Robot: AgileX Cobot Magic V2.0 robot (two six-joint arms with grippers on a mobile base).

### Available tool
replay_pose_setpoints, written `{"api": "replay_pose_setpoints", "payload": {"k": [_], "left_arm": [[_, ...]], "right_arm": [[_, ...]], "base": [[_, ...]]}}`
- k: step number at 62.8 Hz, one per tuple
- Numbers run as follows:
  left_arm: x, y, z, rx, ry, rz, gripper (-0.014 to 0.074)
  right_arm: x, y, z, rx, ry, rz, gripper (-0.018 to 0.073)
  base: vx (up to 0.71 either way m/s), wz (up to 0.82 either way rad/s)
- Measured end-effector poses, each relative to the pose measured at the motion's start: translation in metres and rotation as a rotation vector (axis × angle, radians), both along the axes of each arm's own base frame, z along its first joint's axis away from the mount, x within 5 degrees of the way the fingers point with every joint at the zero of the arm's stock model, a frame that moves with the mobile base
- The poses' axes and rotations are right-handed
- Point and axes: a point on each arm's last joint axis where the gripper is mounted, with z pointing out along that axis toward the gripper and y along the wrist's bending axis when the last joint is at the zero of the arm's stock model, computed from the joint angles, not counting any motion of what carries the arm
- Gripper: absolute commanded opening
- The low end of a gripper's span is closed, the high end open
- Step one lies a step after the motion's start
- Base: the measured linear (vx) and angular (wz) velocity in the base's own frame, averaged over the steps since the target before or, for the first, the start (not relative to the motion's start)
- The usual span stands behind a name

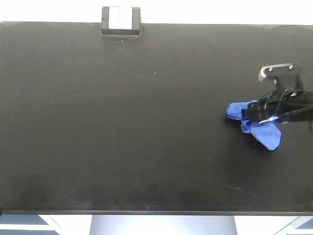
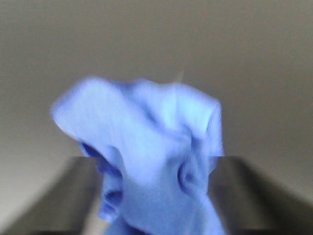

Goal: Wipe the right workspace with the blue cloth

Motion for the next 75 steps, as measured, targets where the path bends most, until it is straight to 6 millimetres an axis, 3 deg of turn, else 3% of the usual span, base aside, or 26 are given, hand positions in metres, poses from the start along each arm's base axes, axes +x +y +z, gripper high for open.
{"api": "replay_pose_setpoints", "payload": {"k": [16, 27, 31, 35, 43, 50, 75], "left_arm": [[0.0, 0.0, 0.0, 0.0, 0.0, 0.0, -0.0006], [0.0, 0.0, 0.0, 0.0, 0.0, 0.0, -0.0006], [0.0, 0.0, 0.0, 0.0, 0.0, 0.0, -0.0006], [0.0, 0.0, 0.0, 0.0, 0.0, 0.0, -0.0006], [0.0, 0.0, 0.0, 0.0, 0.0, 0.0, -0.0006], [0.0, 0.0, 0.0, 0.0, 0.0, 0.0, -0.0006], [0.0, 0.0, 0.0, 0.0, 0.0, 0.0, -0.0006]], "right_arm": [[-0.032, 0.004, 0.08, 0.016, -0.223, 0.031, 0.0568], [-0.083, 0.009, 0.145, 0.03, -0.431, 0.066, 0.0442], [-0.102, 0.011, 0.157, 0.051, -0.469, 0.072, 0.0368], [-0.119, 0.012, 0.16, 0.073, -0.49, 0.066, 0.0244], [-0.143, 0.012, 0.147, 0.089, -0.5, 0.049, -0.0016], [-0.154, 0.011, 0.137, 0.084, -0.518, 0.034, -0.0011], [-0.162, 0.01, 0.143, 0.079, -0.575, 0.022, -0.0008]], "base": [[0.0, 0.0], [0.0, 0.0], [0.0, 0.0], [0.0, 0.0], [0.0, 0.0], [0.0, 0.0], [0.0, 0.0]]}}
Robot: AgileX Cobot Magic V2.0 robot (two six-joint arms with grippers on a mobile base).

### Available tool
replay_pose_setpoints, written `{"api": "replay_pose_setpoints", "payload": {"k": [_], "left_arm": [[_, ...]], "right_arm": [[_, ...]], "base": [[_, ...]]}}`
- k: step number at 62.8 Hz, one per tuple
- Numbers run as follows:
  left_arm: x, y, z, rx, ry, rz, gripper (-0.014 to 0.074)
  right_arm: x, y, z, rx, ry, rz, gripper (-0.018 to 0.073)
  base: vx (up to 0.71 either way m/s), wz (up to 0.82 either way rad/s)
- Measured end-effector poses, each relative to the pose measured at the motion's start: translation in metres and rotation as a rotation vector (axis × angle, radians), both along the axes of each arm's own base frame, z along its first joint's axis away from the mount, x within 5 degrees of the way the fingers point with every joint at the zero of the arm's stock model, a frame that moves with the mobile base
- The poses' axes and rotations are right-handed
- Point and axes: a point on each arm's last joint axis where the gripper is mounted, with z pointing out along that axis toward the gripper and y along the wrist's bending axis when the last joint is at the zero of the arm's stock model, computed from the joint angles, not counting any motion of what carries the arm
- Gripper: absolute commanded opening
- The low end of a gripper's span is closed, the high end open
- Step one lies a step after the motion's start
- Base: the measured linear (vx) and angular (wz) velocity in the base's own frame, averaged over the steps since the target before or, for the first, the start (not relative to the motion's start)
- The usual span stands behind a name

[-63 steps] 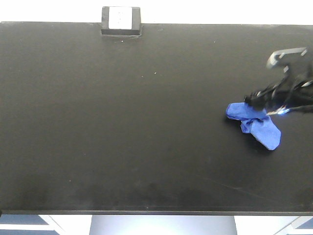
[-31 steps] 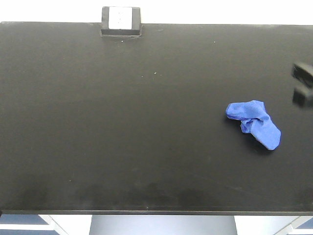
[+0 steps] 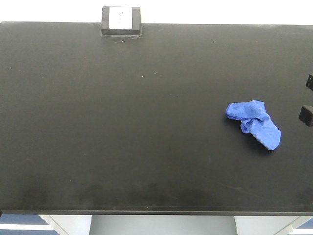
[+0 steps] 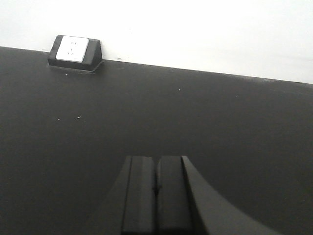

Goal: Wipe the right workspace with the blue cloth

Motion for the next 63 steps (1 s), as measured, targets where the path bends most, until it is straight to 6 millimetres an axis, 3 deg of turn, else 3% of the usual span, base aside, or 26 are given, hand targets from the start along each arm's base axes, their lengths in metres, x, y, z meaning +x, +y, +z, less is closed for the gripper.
{"api": "replay_pose_setpoints", "payload": {"k": [33, 48, 55, 63], "left_arm": [[0.0, 0.0, 0.0, 0.0, 0.0, 0.0, -0.0006], [0.0, 0.0, 0.0, 0.0, 0.0, 0.0, -0.0006], [0.0, 0.0, 0.0, 0.0, 0.0, 0.0, -0.0006], [0.0, 0.0, 0.0, 0.0, 0.0, 0.0, -0.0006]], "right_arm": [[0.0, -0.001, 0.0, -0.029, -0.002, -0.002, -0.0008], [-0.026, -0.011, 0.004, -0.116, -0.064, -0.094, -0.0008], [-0.043, -0.015, -0.015, -0.056, -0.135, -0.165, -0.0008], [-0.061, -0.015, -0.067, 0.016, -0.178, -0.196, -0.0008]], "base": [[0.0, 0.0], [0.0, 0.0], [0.0, 0.0], [0.0, 0.0]]}}
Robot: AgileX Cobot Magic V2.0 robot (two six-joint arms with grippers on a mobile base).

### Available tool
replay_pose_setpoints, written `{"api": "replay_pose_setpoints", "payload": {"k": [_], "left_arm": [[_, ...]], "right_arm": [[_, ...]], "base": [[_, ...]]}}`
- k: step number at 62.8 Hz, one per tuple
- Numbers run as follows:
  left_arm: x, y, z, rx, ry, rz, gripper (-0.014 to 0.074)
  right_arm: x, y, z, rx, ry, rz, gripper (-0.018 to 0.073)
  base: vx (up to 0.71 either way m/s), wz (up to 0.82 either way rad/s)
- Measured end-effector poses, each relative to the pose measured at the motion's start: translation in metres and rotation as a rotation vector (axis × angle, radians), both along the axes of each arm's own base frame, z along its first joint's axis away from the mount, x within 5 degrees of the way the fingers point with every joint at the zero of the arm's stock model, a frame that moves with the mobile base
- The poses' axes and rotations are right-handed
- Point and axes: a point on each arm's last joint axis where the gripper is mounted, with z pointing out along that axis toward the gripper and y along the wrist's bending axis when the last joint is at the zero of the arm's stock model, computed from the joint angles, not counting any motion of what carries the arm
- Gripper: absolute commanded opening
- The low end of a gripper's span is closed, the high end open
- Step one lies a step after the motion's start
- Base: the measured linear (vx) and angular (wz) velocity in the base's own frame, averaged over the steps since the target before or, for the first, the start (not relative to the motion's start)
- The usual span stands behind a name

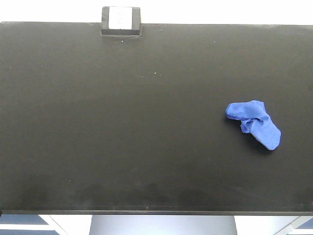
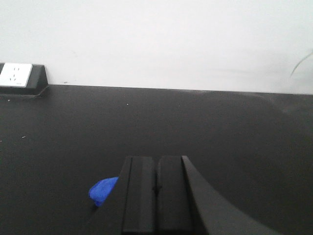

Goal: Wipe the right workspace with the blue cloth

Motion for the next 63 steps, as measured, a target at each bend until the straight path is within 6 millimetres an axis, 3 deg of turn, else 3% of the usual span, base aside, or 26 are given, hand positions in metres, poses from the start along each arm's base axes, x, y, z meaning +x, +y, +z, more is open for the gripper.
{"api": "replay_pose_setpoints", "payload": {"k": [8, 12, 24, 63], "left_arm": [[0.0, 0.0, 0.0, 0.0, 0.0, 0.0, -0.0006], [0.0, 0.0, 0.0, 0.0, 0.0, 0.0, -0.0006], [0.0, 0.0, 0.0, 0.0, 0.0, 0.0, -0.0006], [0.0, 0.0, 0.0, 0.0, 0.0, 0.0, -0.0006]], "right_arm": [[-0.016, 0.001, -0.046, 0.009, -0.077, 0.006, -0.0008], [-0.02, 0.001, -0.056, 0.01, -0.097, 0.007, -0.0008], [-0.029, 0.001, -0.051, 0.007, -0.216, 0.008, -0.0008], [-0.03, 0.001, -0.051, 0.006, -0.22, 0.008, -0.0008]], "base": [[0.0, 0.0], [0.0, 0.0], [0.0, 0.0], [0.0, 0.0]]}}
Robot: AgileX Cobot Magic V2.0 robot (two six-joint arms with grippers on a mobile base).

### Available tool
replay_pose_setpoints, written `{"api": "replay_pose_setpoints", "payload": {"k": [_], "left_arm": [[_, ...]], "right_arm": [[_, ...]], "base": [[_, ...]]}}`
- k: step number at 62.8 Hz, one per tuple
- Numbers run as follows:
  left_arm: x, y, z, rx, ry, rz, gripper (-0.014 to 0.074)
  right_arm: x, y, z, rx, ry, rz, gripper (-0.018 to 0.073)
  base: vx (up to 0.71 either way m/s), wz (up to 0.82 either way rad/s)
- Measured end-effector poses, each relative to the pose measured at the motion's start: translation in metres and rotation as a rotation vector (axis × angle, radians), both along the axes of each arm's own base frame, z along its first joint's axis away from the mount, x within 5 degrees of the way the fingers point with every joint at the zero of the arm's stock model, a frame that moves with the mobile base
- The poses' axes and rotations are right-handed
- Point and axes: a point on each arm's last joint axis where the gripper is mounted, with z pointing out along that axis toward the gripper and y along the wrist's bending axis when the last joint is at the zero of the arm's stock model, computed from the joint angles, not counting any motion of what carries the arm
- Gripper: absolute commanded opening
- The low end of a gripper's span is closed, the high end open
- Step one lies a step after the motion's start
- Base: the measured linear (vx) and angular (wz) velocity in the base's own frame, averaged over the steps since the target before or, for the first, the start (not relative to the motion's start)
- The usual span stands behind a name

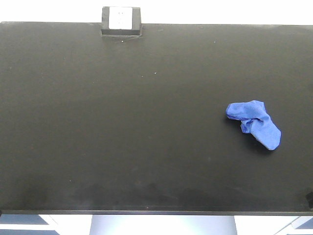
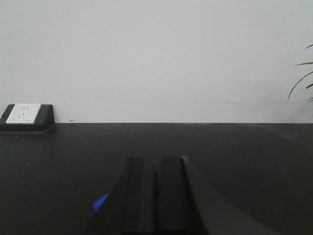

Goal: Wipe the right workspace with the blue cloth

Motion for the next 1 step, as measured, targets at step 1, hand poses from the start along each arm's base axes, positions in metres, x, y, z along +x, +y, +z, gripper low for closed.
{"api": "replay_pose_setpoints", "payload": {"k": [1], "left_arm": [[0.0, 0.0, 0.0, 0.0, 0.0, 0.0, -0.0006]], "right_arm": [[0.0, 0.0, 0.0, 0.0, 0.0, 0.0, -0.0008]], "base": [[0.0, 0.0]]}}
